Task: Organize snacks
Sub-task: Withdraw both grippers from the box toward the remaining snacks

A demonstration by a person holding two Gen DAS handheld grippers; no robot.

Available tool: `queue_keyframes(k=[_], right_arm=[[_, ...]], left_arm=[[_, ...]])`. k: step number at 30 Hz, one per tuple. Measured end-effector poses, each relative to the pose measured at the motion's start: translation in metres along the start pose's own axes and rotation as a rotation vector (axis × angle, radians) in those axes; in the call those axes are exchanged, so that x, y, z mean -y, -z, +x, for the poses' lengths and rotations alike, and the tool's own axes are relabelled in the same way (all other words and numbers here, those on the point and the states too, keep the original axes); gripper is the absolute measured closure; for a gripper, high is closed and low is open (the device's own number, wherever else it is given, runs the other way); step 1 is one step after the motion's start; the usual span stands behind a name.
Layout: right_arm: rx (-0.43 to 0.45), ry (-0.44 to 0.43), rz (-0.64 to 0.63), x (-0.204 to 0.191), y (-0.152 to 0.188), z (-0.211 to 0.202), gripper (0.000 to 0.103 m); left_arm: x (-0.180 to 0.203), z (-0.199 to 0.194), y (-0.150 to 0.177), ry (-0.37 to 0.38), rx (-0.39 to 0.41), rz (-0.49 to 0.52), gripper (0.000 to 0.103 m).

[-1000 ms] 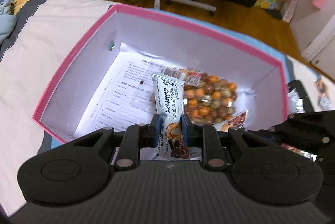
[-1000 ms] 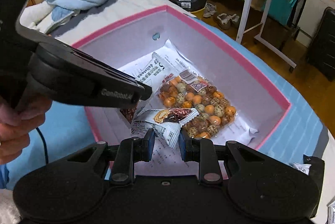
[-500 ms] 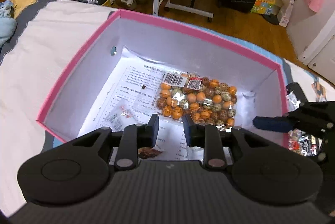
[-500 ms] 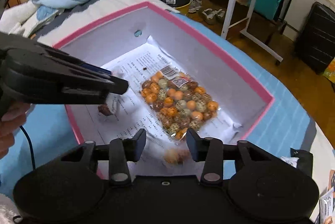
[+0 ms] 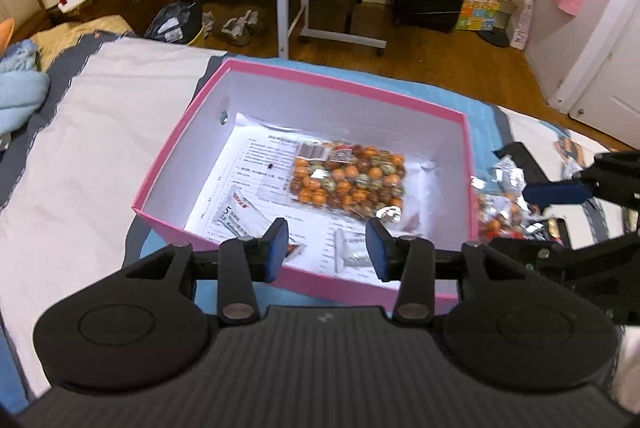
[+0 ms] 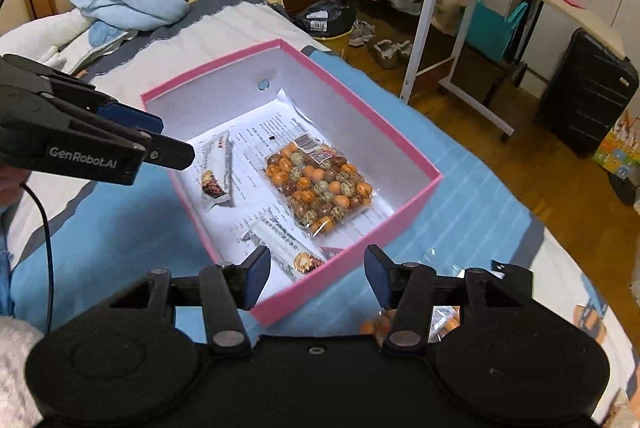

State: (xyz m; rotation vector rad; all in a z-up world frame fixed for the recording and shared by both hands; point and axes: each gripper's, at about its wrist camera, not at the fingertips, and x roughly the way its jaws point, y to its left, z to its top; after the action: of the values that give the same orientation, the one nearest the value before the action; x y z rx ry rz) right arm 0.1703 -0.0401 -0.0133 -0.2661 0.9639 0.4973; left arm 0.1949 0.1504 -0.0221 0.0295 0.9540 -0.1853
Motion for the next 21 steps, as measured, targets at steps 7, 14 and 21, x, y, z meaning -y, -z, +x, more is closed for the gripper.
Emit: queue_keyframes(k=[7,14,21], right_arm=[[0.032,0.006,-0.032,0.004,0.018,-0.056,0.037],[0.126,0.032,-0.108,0.025,0.053,-0.121,0.021],[0.190,0.062,-0.155,0.065,0.098,-0.152,0.011]], left_arm=[[0.037,-0.053,0.006,0.023,0.039,0.096,0.045],[0.089,-0.096,0.018,0.082,0.078,0.203,0.024],[0.156,-0.093,0.031,0.127,0.089,0.320,0.008]])
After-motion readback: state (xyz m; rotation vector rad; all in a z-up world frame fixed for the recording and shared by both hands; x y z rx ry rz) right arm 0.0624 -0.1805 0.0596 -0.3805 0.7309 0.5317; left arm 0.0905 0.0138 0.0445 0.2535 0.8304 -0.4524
